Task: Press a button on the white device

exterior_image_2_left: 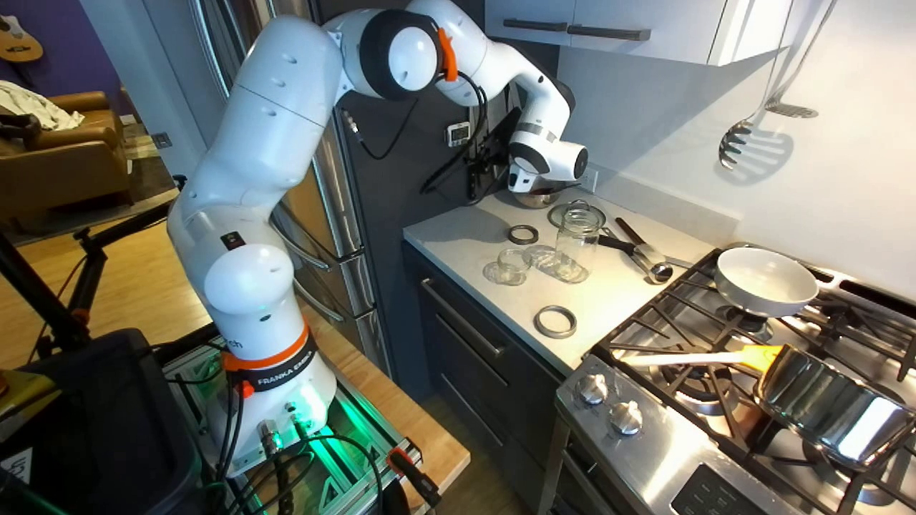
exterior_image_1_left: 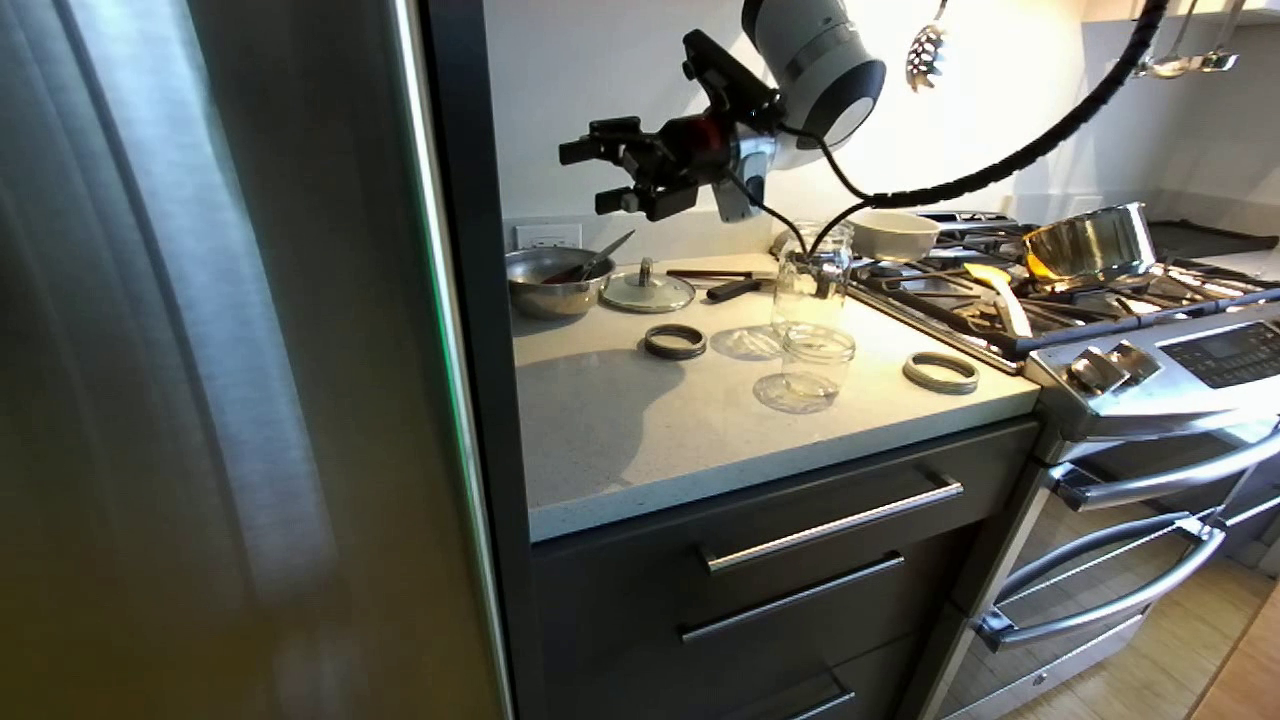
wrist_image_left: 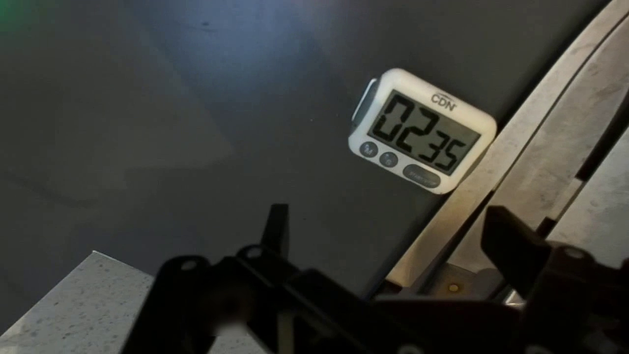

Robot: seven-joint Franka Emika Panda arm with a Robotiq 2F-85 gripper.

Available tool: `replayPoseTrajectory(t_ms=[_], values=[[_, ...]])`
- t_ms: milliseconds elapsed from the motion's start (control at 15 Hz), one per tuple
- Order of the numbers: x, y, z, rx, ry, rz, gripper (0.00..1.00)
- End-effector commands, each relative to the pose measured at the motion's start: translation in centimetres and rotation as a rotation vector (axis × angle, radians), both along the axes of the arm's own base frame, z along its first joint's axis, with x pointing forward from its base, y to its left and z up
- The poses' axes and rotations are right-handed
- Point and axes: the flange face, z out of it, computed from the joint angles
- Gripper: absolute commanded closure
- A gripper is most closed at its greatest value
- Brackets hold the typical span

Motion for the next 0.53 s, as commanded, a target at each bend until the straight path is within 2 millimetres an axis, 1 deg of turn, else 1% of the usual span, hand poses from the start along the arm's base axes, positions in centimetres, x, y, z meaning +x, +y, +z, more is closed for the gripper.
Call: replayPoseTrajectory(t_ms=[0,467], values=[[-3.5,-1.7,1.7,-0.038,-0.004,0.021,0.0],[-7.3,-4.2,3.8,-0.171,-0.023,0.023,0.0]])
